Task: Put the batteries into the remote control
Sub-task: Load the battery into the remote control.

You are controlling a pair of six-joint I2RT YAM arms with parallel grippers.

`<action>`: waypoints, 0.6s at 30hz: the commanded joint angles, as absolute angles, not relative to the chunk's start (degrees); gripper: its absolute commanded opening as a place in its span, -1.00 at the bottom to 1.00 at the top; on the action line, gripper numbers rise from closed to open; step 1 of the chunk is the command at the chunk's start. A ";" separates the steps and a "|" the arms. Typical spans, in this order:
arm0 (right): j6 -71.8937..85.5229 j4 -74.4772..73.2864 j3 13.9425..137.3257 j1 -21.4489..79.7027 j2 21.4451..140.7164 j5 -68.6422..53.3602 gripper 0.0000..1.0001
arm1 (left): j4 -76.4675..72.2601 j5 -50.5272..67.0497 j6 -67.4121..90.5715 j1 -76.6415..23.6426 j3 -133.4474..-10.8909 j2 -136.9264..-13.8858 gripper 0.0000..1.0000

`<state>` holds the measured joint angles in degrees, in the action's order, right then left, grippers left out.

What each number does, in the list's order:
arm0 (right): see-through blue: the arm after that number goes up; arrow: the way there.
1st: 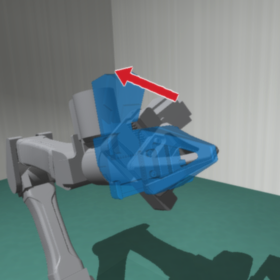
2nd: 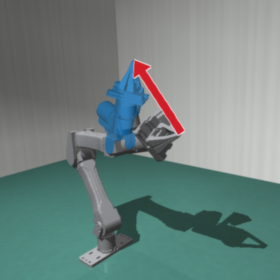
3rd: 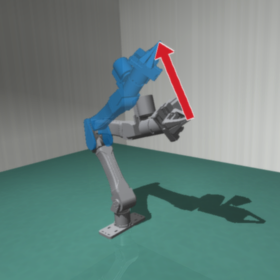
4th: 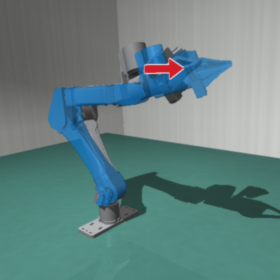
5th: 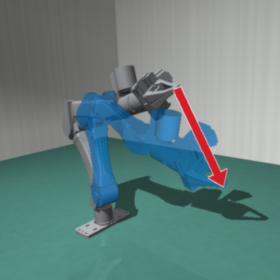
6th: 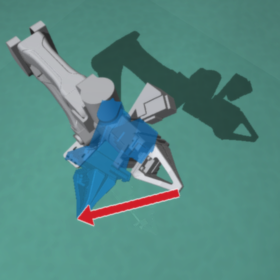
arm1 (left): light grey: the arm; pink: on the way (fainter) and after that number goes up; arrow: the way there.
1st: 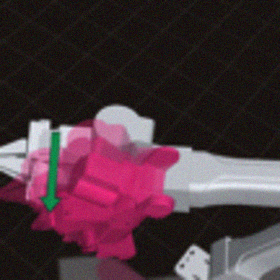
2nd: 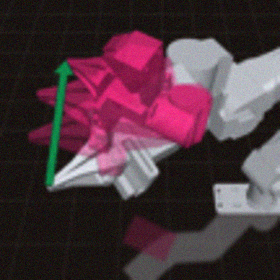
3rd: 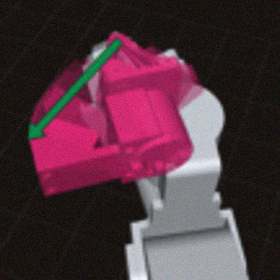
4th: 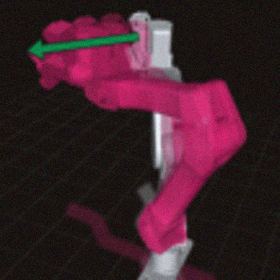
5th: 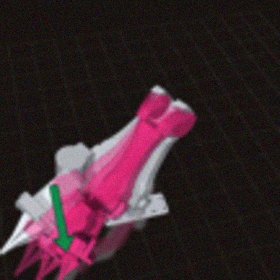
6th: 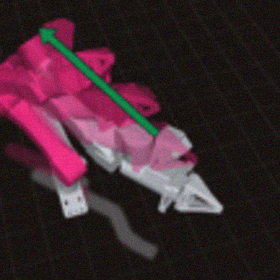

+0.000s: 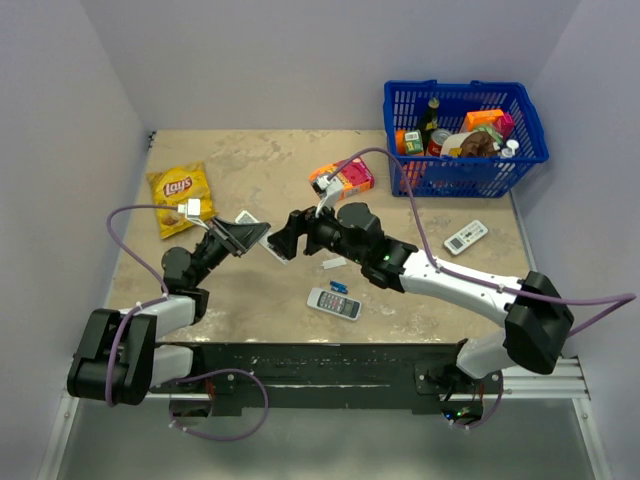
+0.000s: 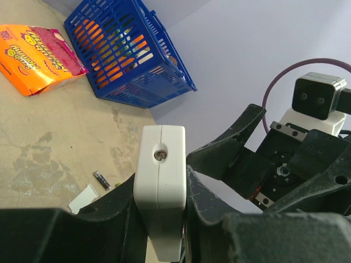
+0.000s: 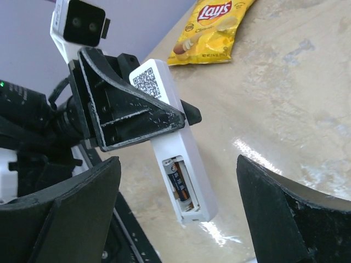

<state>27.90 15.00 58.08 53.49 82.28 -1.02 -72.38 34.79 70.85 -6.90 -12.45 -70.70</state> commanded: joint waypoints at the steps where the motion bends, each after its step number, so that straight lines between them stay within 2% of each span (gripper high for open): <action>1: 36.82 18.97 57.49 53.26 82.97 0.18 0.75 | -91.40 34.81 70.13 -7.12 -13.63 -70.31 -1.00; 18: 44.73 26.62 52.56 52.65 85.96 3.07 0.59 | -99.05 33.40 72.95 -7.12 -12.22 -71.89 -1.00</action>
<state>42.11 21.63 53.34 53.12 85.89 0.84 -72.36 34.17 72.42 -6.90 -12.40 -71.88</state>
